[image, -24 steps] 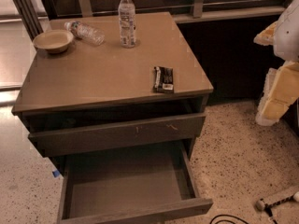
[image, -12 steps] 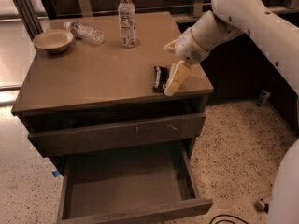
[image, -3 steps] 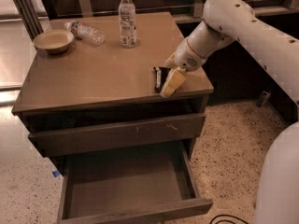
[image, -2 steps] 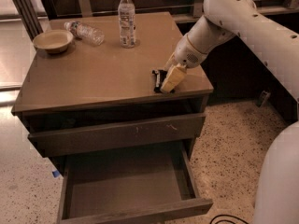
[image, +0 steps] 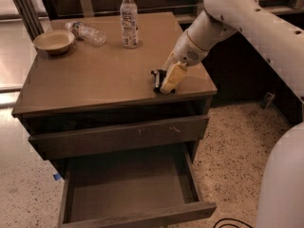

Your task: Place rxbar chocolate into middle drawer

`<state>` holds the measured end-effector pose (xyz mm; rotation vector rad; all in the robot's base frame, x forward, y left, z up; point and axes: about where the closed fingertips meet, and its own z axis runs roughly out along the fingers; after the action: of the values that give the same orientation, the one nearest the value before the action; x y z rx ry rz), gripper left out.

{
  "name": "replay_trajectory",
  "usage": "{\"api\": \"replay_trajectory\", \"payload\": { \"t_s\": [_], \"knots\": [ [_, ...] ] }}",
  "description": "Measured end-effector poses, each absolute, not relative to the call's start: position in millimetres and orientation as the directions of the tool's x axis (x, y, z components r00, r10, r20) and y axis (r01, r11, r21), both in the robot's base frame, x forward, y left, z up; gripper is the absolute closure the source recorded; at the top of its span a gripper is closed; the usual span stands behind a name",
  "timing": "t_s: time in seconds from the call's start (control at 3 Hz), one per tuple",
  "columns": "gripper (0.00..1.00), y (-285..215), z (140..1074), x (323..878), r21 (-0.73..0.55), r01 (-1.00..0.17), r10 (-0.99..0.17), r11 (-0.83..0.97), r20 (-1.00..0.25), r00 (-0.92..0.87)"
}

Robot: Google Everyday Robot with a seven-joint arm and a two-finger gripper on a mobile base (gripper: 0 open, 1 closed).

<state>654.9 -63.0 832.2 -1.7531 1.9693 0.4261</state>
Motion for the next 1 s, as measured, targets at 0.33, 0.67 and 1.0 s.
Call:
{"api": "replay_trajectory", "payload": {
  "t_s": [0.33, 0.67, 1.0],
  "knots": [
    [1.0, -63, 840, 634, -0.1, -0.99, -0.845, 0.1, -0.534, -0.032],
    [1.0, -69, 852, 580, -0.157, -0.987, -0.842, 0.033, -0.536, 0.058],
    [1.0, -80, 848, 519, -0.148, -0.989, -0.841, 0.003, -0.535, 0.078]
  ]
}}
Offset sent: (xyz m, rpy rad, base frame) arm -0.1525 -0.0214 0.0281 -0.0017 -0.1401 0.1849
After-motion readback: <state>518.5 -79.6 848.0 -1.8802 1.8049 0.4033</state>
